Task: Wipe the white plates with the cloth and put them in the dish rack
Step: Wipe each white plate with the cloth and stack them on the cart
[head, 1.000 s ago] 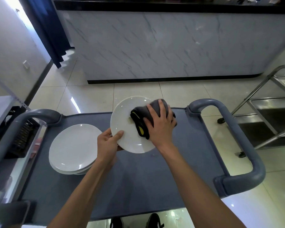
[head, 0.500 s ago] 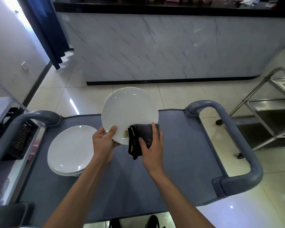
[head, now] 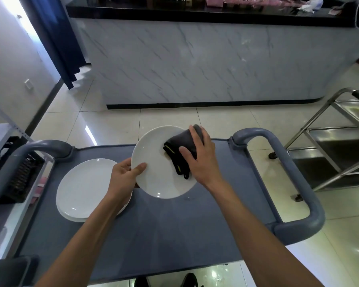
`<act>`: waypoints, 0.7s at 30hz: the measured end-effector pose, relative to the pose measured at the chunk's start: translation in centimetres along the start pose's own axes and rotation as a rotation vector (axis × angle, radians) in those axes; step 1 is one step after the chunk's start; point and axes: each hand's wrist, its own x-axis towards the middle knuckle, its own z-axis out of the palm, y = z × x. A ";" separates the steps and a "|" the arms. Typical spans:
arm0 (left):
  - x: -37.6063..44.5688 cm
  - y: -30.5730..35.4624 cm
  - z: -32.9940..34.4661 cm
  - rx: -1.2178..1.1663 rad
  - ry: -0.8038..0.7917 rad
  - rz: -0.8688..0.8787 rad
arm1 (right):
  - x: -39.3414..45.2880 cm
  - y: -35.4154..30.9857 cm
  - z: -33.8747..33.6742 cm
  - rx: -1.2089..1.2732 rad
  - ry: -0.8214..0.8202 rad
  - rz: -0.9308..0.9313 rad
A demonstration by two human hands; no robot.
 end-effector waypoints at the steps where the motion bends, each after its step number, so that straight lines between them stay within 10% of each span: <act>1: 0.0 0.0 0.0 -0.011 0.007 -0.004 | 0.0 -0.1 0.0 0.002 -0.009 -0.001; 21: -0.4 -1.0 -1.3 -0.040 0.012 0.043 | -0.3 -1.2 -0.7 0.245 0.040 0.200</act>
